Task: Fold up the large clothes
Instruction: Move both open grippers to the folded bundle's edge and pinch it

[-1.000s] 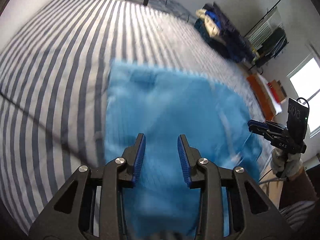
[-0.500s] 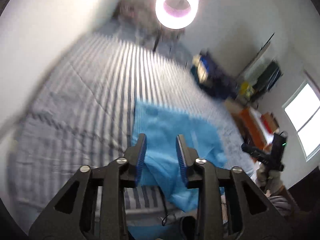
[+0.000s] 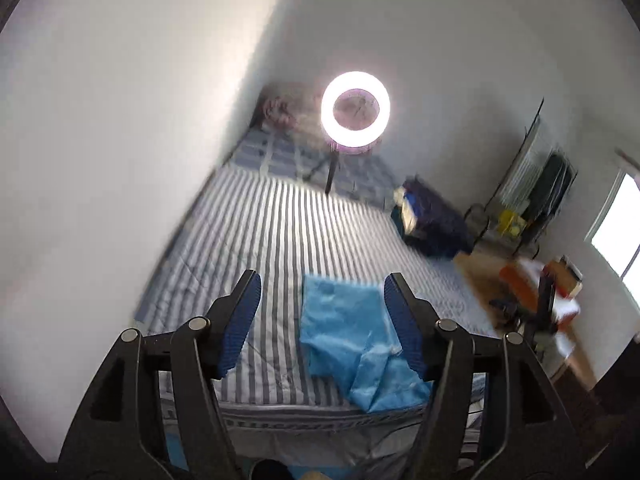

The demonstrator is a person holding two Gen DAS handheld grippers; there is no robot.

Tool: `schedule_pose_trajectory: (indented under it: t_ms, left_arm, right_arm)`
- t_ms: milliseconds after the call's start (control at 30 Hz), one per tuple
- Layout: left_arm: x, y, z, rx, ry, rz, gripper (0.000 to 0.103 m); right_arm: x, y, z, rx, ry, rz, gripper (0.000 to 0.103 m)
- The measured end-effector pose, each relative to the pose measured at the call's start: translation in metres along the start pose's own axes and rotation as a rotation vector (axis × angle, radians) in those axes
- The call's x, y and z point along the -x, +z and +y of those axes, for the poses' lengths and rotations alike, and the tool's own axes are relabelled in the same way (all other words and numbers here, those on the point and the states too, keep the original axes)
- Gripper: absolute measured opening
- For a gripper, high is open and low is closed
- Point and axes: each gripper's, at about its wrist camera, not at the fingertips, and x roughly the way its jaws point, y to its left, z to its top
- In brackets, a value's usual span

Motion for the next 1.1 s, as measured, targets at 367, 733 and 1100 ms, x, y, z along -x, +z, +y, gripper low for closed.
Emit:
schedule_pose_trajectory:
  t_ms: [367,733,1100]
  left_arm:
    - [-0.221,-0.08,0.006,0.084,-0.067,0.295,0.066]
    - [-0.305,-0.119,0.015,0.074,-0.052,0.461,0.066]
    - [-0.302,-0.126,0.01,0.011,-0.045,0.468,0.066]
  right_arm:
    - [-0.141,-0.018,-0.085,-0.385,0.202,0.129,0.054]
    - [-0.215,-0.013,-0.1,-0.556,0.423,0.183,0.037]
    - [-0.178,-0.002,-0.06,-0.217,0.039,0.137,0.011]
